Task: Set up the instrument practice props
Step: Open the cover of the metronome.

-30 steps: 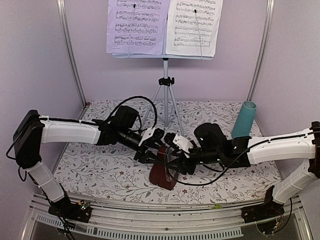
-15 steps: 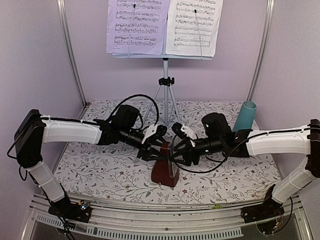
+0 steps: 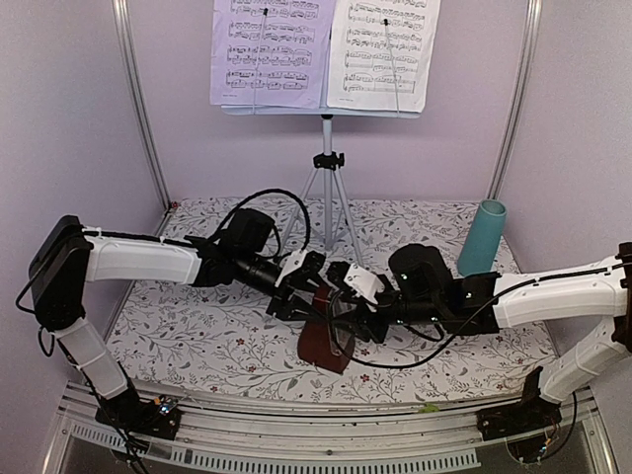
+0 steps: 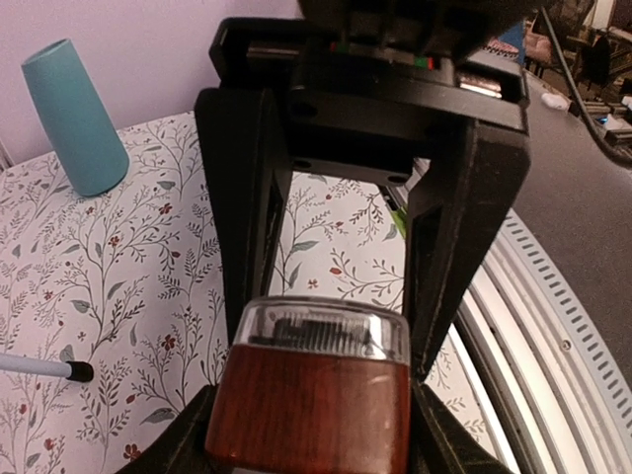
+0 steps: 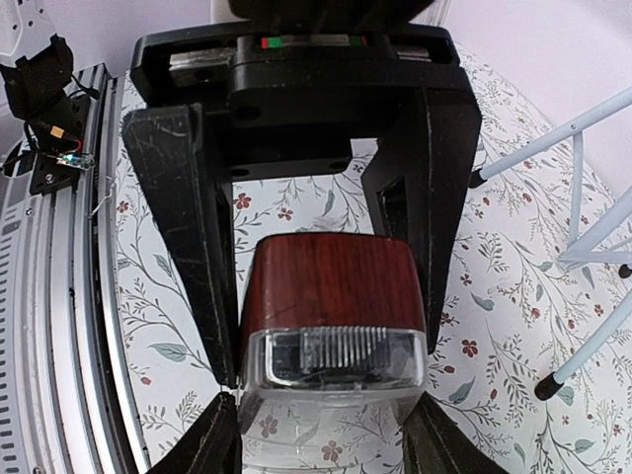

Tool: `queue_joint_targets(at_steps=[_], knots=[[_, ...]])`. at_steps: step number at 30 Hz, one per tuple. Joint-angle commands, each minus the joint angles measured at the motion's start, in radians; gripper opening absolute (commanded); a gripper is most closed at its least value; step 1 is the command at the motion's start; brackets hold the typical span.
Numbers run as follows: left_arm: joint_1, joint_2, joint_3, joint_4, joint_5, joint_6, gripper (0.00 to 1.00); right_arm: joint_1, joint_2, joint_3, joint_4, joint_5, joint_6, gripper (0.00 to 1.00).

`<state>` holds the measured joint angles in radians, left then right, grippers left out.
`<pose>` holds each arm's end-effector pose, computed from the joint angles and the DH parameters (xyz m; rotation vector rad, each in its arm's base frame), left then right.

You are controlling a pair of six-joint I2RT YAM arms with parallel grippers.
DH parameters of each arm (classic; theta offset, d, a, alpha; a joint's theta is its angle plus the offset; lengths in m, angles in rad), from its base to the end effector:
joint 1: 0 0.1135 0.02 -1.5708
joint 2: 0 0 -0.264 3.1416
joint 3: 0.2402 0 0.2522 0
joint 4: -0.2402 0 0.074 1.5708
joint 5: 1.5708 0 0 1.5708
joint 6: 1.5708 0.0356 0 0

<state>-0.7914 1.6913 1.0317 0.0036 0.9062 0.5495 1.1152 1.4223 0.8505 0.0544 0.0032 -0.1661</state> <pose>0.2318 -0.2744 0.2144 1.6933 1.3281 -1.1358 0.1386 0.2825 0.2383 -1.2773 1.7165 0.5655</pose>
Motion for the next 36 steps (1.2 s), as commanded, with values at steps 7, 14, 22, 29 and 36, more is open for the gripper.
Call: queue_joint_targets(at_steps=[7,14,22,29,36], knots=[[-0.069,0.037,-0.016,-0.070,-0.073,-0.004,0.00,-0.248,0.048,0.108,0.142,-0.498,0.221,0.00],[-0.054,0.033,-0.012,-0.064,-0.048,-0.016,0.00,-0.166,-0.003,-0.028,0.199,-0.305,0.102,0.59],[-0.048,0.031,-0.007,-0.084,-0.052,-0.003,0.00,-0.188,0.029,-0.058,0.214,-0.368,0.065,0.82],[-0.038,0.034,0.002,-0.098,-0.050,0.001,0.00,-0.216,0.013,-0.080,0.138,-0.436,0.055,0.95],[-0.037,0.038,0.006,-0.109,-0.050,0.004,0.00,-0.214,0.036,-0.097,0.166,-0.417,0.088,0.94]])
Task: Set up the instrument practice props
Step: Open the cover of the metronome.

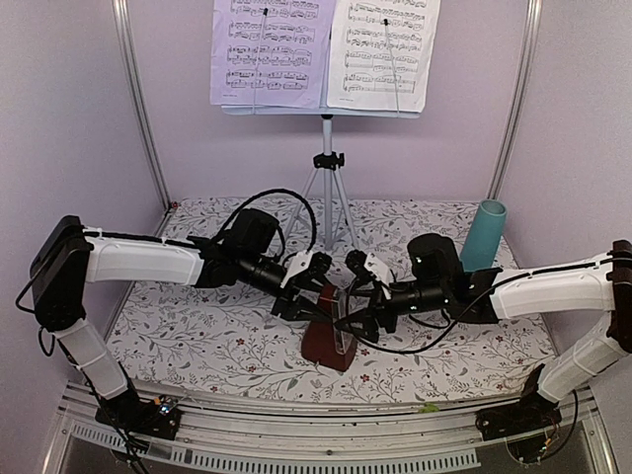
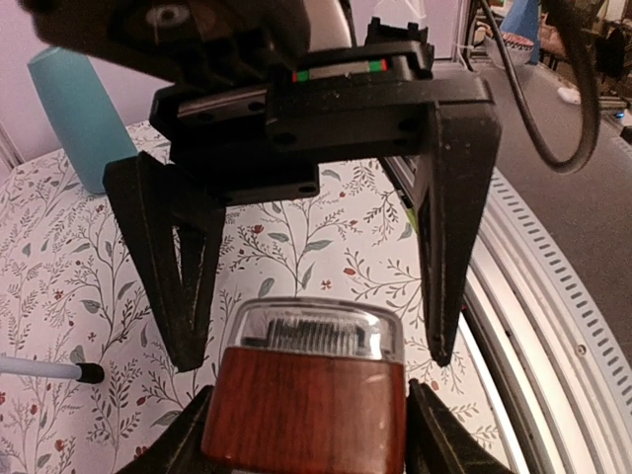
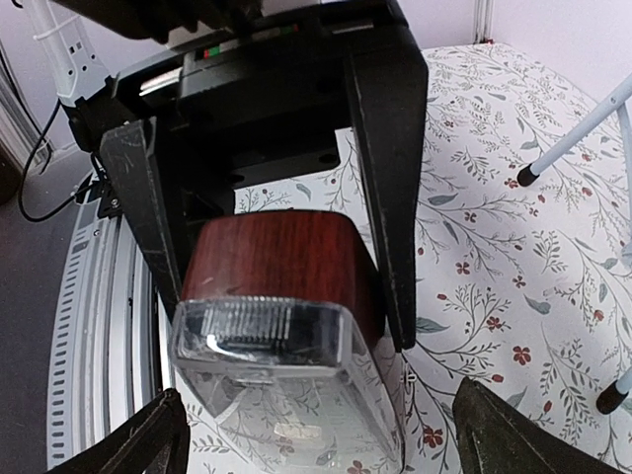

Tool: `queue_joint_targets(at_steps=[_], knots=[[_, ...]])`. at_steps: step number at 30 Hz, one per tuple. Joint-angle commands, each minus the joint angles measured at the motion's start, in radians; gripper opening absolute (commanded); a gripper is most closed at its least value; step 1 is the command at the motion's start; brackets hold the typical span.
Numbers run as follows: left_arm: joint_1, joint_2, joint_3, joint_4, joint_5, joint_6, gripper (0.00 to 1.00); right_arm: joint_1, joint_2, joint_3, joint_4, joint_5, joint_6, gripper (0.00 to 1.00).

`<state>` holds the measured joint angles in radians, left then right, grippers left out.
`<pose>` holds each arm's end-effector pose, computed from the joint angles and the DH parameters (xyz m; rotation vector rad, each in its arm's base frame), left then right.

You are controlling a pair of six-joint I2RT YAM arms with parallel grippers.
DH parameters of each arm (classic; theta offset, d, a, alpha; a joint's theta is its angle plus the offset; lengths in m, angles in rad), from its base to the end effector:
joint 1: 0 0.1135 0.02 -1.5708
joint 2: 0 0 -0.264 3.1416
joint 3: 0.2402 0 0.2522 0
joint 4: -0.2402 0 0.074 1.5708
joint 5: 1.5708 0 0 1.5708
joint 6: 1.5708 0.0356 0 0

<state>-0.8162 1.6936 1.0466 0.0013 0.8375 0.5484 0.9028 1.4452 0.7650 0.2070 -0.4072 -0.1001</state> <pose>0.2288 -0.2819 0.2169 1.6958 1.3438 -1.0723 0.1810 0.2522 0.2194 -1.2483 1.7229 0.9054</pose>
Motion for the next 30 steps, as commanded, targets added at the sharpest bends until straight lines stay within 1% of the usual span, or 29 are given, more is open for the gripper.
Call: queue_joint_targets(at_steps=[1,8,12,19,21,24,26,27,30], knots=[[-0.014,0.038,-0.008,-0.108,0.020,0.005,0.00,0.004,0.019,-0.006,0.010,-0.001,0.022,0.92],[-0.013,0.043,-0.005,-0.111,0.021,0.005,0.00,0.030,0.062,0.029,-0.020,0.016,0.011,0.83],[-0.013,0.046,-0.006,-0.110,0.020,0.006,0.00,0.030,0.044,0.030,-0.025,0.051,0.014,0.70],[-0.013,0.048,-0.008,-0.114,0.020,0.006,0.00,0.046,0.032,0.065,-0.038,0.057,0.015,0.65],[-0.013,0.050,-0.006,-0.116,0.019,0.007,0.00,0.051,0.036,0.072,-0.042,0.060,0.013,0.58],[-0.013,0.054,-0.004,-0.120,0.018,0.007,0.00,0.056,0.024,0.068,-0.040,0.088,0.019,0.29],[-0.012,0.058,-0.004,-0.125,0.021,0.006,0.00,0.060,-0.006,0.047,-0.020,0.131,0.018,0.17],[-0.011,0.061,-0.005,-0.125,0.024,0.005,0.00,0.063,-0.026,0.032,-0.002,0.153,0.017,0.11],[-0.007,0.070,-0.005,-0.129,0.029,0.003,0.00,0.089,-0.083,0.004,0.045,0.220,0.001,0.00]])
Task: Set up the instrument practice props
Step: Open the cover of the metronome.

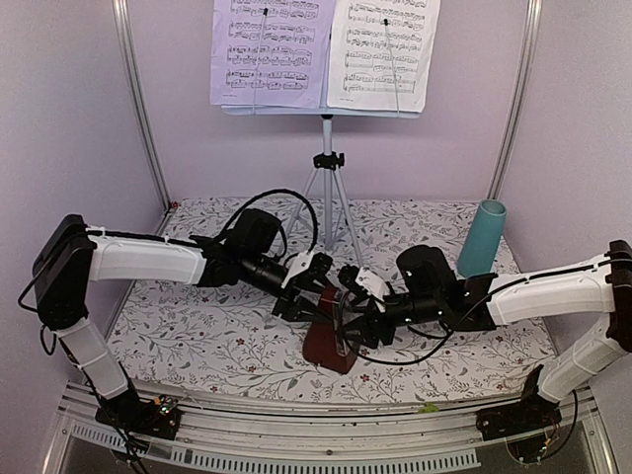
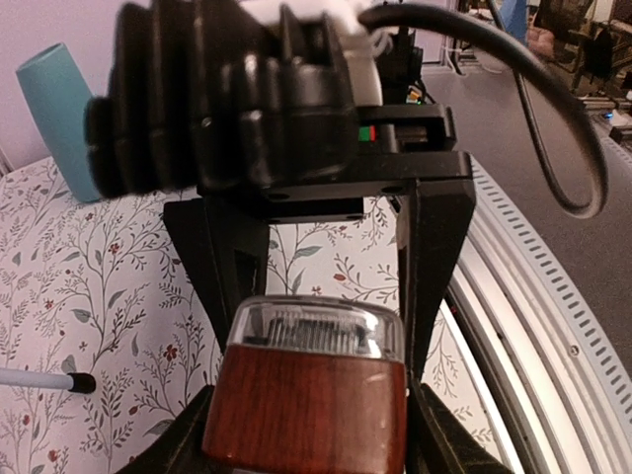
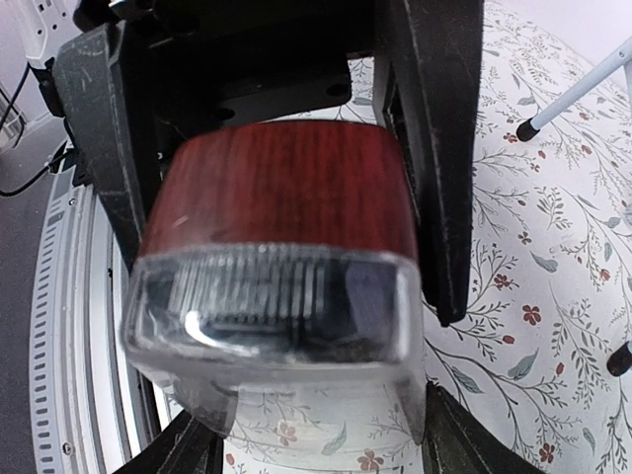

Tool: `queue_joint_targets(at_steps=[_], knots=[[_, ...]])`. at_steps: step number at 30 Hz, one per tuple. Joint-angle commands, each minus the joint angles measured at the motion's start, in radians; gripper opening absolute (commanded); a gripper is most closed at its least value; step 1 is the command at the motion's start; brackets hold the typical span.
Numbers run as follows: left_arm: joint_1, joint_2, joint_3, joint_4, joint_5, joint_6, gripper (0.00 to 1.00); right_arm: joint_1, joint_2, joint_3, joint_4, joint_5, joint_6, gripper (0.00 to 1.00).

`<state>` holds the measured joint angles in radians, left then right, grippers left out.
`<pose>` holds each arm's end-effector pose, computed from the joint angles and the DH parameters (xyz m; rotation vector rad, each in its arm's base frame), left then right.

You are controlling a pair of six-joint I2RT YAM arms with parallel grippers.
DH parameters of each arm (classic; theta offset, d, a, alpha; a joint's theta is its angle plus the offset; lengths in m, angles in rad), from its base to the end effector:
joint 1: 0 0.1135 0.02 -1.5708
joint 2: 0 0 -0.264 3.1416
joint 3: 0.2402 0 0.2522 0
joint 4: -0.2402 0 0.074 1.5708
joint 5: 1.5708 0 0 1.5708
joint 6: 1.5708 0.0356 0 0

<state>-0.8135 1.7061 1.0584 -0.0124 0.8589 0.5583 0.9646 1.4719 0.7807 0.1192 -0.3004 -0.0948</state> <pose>0.2305 -0.2830 0.2155 1.7075 1.3370 -1.0931 0.1690 0.2622 0.2078 -1.2814 1.8253 0.8159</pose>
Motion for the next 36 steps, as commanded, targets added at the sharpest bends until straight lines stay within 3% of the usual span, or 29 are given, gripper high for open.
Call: queue_joint_targets(at_steps=[1,7,11,20,23,26,31,34,36], knots=[[-0.009,0.061,-0.016,-0.120,0.008,-0.006,0.00,0.032,-0.120,-0.012,0.143,0.124,-0.013,0.00],[-0.009,0.076,-0.016,-0.127,-0.010,-0.009,0.00,0.019,-0.142,-0.040,0.198,0.065,-0.011,0.00],[-0.034,0.049,-0.023,-0.127,-0.067,0.009,0.00,-0.078,-0.083,-0.020,0.186,-0.104,0.134,0.00],[-0.101,0.033,-0.034,-0.105,-0.185,0.037,0.00,-0.086,0.056,0.111,0.148,-0.268,0.306,0.00],[-0.093,0.030,-0.048,-0.082,-0.163,0.017,0.00,-0.070,0.032,0.106,0.144,-0.195,0.301,0.00],[-0.063,0.042,-0.043,-0.069,-0.096,-0.038,0.00,0.040,-0.007,0.093,0.111,0.024,0.160,0.00],[-0.010,0.070,-0.023,-0.083,0.004,-0.066,0.00,0.195,-0.032,0.021,0.197,0.350,-0.100,0.00],[-0.008,0.094,0.005,-0.134,0.014,-0.050,0.00,0.209,-0.043,-0.027,0.273,0.429,-0.149,0.00],[-0.023,0.087,-0.001,-0.130,-0.013,-0.036,0.00,0.162,-0.047,-0.023,0.281,0.372,-0.136,0.00]])
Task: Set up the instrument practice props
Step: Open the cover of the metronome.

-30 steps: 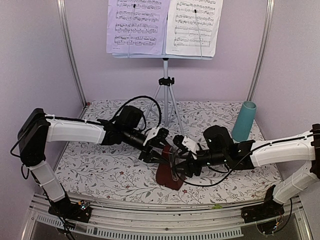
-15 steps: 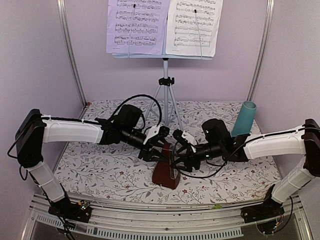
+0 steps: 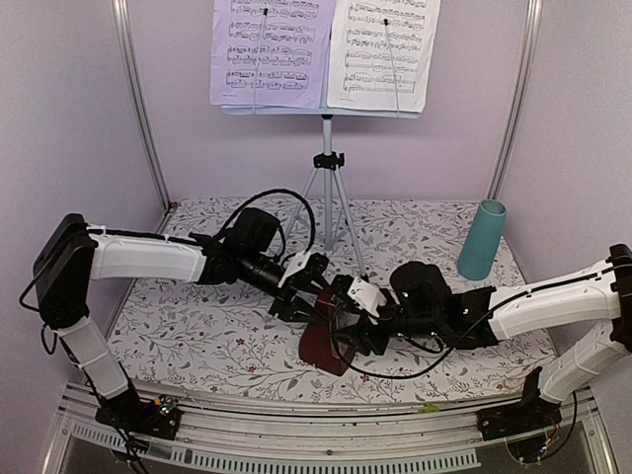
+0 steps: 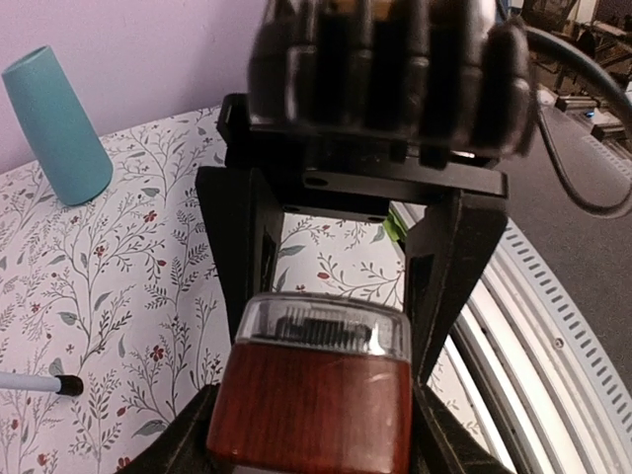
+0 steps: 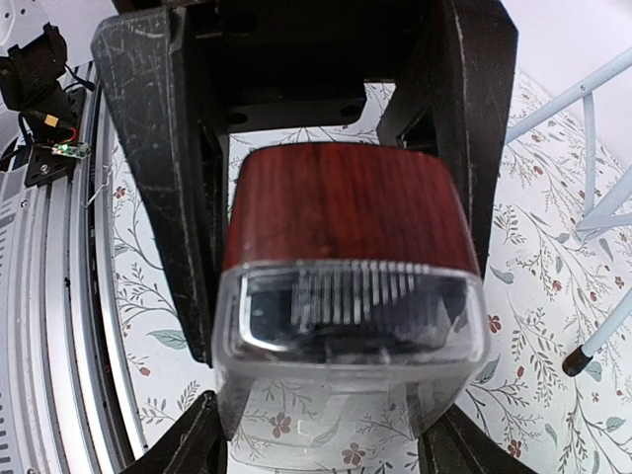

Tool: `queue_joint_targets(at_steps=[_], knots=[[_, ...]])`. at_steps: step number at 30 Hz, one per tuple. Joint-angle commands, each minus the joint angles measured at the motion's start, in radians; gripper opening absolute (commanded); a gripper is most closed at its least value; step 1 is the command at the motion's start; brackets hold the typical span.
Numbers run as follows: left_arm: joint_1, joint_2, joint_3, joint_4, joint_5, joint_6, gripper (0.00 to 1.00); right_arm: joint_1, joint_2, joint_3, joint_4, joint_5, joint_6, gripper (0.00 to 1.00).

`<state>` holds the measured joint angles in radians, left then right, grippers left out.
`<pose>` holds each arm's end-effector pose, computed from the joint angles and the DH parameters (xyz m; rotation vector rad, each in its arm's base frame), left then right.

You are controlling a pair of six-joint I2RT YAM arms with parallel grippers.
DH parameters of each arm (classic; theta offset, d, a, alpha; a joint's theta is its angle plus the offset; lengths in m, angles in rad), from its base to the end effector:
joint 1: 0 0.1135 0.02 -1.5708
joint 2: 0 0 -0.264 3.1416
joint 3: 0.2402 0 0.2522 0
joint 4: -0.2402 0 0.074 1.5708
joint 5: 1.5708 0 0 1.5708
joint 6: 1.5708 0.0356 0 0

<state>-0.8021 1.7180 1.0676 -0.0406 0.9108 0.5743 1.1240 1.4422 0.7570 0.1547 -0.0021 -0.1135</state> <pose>0.2327 -0.2811 0.2130 1.7243 1.3273 -1.1451 0.1332 0.2781 0.2113 -1.2543 1.7593 0.6010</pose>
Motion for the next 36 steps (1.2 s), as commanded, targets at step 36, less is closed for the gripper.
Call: queue_joint_targets(at_steps=[36], knots=[[-0.123,0.050,-0.075,-0.081,-0.260,-0.024,0.00,-0.290,-0.067,0.006,0.308,-0.468,0.305,0.00]])
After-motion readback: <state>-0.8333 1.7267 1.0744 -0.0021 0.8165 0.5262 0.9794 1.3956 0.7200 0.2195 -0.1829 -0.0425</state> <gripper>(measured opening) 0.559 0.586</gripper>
